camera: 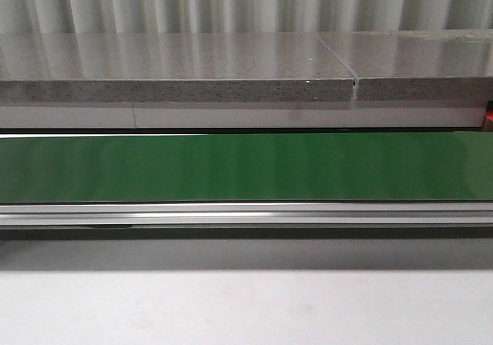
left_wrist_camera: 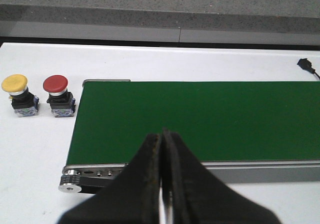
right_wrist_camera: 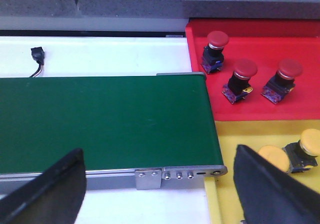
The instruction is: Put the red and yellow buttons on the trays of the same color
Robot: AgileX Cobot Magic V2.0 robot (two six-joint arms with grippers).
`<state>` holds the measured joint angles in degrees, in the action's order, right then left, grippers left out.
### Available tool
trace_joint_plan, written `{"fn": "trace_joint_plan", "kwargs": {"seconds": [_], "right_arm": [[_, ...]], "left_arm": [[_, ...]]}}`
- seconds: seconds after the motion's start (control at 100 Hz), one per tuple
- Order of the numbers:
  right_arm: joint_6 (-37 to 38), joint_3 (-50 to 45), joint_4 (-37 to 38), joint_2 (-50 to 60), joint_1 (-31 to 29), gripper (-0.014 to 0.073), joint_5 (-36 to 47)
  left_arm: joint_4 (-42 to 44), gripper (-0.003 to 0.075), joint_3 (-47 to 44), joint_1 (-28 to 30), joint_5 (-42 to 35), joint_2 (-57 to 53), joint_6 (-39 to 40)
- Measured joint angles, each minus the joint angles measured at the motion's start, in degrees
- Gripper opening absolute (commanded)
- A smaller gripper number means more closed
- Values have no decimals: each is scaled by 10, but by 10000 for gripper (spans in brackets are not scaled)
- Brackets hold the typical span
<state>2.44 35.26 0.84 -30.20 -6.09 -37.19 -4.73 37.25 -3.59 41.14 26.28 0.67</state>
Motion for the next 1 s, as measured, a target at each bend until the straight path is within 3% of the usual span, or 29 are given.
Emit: {"fn": "trace_joint_plan", "kwargs": {"seconds": [0.08, 0.32, 0.42, 1.0], "right_arm": [[-1, -11, 0, 24, 0, 472, 1], [-1, -27, 0, 42, 0, 19, 6], [-1, -27, 0, 42, 0, -127, 8], [-1, -27, 0, 42, 0, -120, 9]], "left_arm": [[0, -20, 0, 0, 0, 0, 0], [0, -20, 0, 0, 0, 0, 0], [0, -20, 0, 0, 0, 0, 0], [0, -20, 0, 0, 0, 0, 0]]}}
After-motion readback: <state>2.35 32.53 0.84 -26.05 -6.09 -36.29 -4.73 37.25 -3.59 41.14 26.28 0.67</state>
